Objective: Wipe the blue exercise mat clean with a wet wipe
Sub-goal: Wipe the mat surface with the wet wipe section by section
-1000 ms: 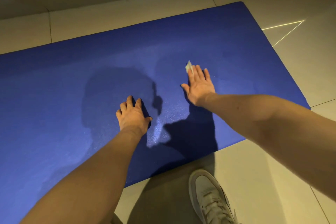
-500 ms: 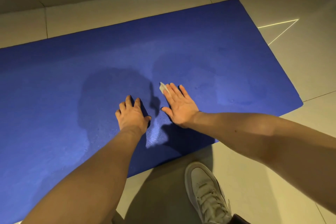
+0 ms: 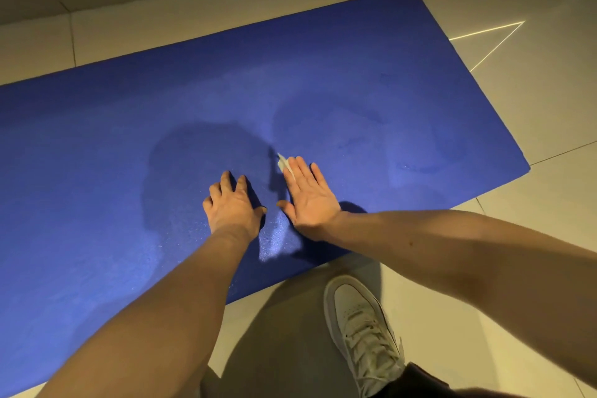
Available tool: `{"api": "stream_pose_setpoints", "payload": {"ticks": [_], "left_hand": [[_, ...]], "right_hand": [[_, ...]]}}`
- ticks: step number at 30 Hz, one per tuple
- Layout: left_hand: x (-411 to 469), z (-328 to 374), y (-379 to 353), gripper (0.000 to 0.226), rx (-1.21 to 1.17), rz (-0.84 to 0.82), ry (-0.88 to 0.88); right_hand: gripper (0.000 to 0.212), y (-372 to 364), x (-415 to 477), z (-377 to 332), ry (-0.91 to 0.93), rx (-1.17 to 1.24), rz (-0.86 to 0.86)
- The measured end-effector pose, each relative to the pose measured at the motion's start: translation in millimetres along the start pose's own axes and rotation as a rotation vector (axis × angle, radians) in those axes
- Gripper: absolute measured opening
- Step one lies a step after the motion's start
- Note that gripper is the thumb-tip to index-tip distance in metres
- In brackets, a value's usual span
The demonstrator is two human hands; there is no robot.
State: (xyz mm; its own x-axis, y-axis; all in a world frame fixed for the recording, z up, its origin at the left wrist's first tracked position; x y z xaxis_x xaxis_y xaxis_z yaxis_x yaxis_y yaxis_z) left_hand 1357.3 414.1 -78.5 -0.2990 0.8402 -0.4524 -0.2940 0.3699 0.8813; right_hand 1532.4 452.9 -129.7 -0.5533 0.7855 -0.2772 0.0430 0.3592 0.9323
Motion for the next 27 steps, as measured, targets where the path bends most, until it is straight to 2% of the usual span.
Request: {"api": "stream_pose_setpoints", "payload": {"ticks": [3, 8, 12, 14, 18, 21, 23, 27], "left_hand": [[-4, 3, -3, 0.082, -0.014, -0.001, -0.006], [-15, 4, -8, 0.083, -0.017, -0.01, -0.011], [-22, 10, -13, 0.083, -0.024, -0.014, -0.012], [-27, 13, -16, 0.083, -0.025, -0.016, -0.007], [-35, 17, -22, 0.082, -0.018, -0.002, -0.001], [-41, 19, -25, 0.08, -0.016, 0.005, -0.005], [-45, 20, -27, 0.079, -0.014, -0.002, -0.009], [-52, 21, -31, 0.08, -0.014, -0.004, -0.007]], "right_hand": [[0.075, 3, 1, 28, 0.092, -0.158, -0.008], [0.076, 39, 9, 94, -0.214, -0.183, 0.014], [0.079, 36, 4, 69, -0.274, -0.093, -0.018], [0.079, 21, -9, 42, -0.217, -0.046, -0.021], [0.08, -3, -40, 8, 0.065, 0.071, -0.013], [0.077, -5, -46, 24, 0.143, -0.058, 0.005], [0.074, 2, -46, 47, 0.059, -0.155, 0.024], [0.075, 16, -54, 96, -0.226, -0.117, 0.035]]}}
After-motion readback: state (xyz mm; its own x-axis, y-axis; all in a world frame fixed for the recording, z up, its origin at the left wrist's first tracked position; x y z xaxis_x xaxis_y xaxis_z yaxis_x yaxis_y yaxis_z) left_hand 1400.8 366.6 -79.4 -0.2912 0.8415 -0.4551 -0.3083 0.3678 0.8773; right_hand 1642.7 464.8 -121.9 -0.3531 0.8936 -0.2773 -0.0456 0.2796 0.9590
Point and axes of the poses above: each hand's wrist, its own x-axis towards the middle knuckle, its own y-axis out of the back of the hand, z = x × y, the point moved 1 cm from there along x, towards the middle knuckle, and after that the axes turned 2 degrees about -x, right-handed, at the moved point
